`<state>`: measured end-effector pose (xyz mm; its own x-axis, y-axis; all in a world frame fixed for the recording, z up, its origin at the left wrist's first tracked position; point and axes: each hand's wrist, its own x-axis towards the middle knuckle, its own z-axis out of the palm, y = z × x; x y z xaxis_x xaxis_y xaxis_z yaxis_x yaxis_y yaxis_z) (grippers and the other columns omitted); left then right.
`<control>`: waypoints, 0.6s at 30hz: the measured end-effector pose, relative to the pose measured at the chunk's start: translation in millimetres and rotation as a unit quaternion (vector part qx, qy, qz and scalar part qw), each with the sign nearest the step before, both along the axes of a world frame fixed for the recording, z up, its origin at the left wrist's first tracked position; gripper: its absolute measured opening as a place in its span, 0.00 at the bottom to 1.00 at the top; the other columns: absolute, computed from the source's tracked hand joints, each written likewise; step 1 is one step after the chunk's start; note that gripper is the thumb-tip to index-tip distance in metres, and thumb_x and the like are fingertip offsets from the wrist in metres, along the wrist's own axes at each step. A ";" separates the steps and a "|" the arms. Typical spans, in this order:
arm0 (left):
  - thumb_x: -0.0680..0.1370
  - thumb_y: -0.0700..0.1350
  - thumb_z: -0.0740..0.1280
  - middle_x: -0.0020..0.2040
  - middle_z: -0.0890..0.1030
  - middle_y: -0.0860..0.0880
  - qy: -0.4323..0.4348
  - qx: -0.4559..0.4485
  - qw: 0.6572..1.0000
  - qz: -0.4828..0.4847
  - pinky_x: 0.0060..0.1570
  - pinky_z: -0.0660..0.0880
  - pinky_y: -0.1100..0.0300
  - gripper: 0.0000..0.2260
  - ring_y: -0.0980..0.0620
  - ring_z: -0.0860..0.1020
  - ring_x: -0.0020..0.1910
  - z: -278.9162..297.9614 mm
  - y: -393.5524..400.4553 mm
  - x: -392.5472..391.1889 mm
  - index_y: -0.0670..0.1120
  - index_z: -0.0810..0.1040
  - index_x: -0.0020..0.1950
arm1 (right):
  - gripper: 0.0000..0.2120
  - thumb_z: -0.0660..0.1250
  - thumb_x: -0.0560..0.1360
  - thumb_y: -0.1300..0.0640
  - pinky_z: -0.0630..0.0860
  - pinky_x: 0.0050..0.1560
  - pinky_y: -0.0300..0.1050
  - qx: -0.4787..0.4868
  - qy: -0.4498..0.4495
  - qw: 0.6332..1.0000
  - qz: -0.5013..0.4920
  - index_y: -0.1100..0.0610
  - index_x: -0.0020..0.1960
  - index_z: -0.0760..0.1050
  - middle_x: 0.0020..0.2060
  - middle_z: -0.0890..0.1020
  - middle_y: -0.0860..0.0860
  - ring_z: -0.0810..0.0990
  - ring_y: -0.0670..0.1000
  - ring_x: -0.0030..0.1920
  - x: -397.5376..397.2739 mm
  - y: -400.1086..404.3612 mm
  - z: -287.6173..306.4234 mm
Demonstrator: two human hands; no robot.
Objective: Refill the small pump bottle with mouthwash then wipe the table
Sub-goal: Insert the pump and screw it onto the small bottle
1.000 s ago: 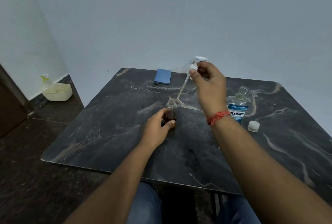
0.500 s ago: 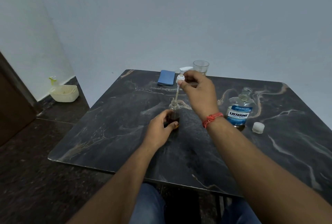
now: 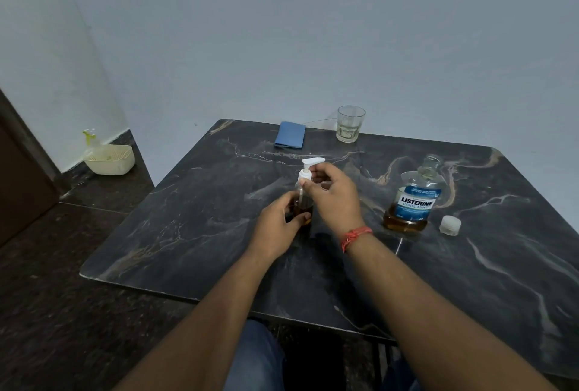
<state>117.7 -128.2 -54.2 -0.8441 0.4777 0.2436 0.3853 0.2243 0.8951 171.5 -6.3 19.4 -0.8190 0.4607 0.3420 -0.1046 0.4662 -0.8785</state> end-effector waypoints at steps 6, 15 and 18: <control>0.76 0.41 0.74 0.56 0.84 0.57 0.002 0.009 1.000 -0.003 0.62 0.77 0.55 0.19 0.62 0.81 0.57 0.1 -0.7 0.5 0.52 0.78 0.66 | 0.09 0.73 0.73 0.58 0.78 0.55 0.53 -0.001 -0.002 1.000 0.020 0.54 0.54 0.80 0.47 0.81 0.52 0.79 0.51 0.50 -0.6 2.6 -2.1; 0.77 0.41 0.73 0.56 0.84 0.58 0.004 0.007 1.000 -0.003 0.62 0.76 0.58 0.20 0.63 0.81 0.57 -2.0 -0.6 -0.7 0.55 0.77 0.67 | 0.14 0.70 0.75 0.64 0.77 0.56 0.48 0.047 -0.044 0.992 0.106 0.56 0.59 0.81 0.51 0.82 0.51 0.79 0.53 0.51 -2.1 17.6 12.1; 0.77 0.43 0.73 0.57 0.84 0.57 0.005 -0.003 1.000 0.002 0.62 0.77 0.56 0.21 0.62 0.80 0.57 -2.4 -0.4 -1.1 0.54 0.76 0.68 | 0.11 0.72 0.74 0.62 0.74 0.50 0.39 0.050 -0.043 0.993 0.096 0.57 0.56 0.81 0.48 0.82 0.52 0.78 0.50 0.48 -4.4 17.7 11.9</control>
<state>116.5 -128.6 -56.6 -0.8433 0.4761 0.2492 0.3935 0.2313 0.8897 167.2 11.4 31.4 -0.9164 0.2612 0.3034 -0.1267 0.5298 -0.8386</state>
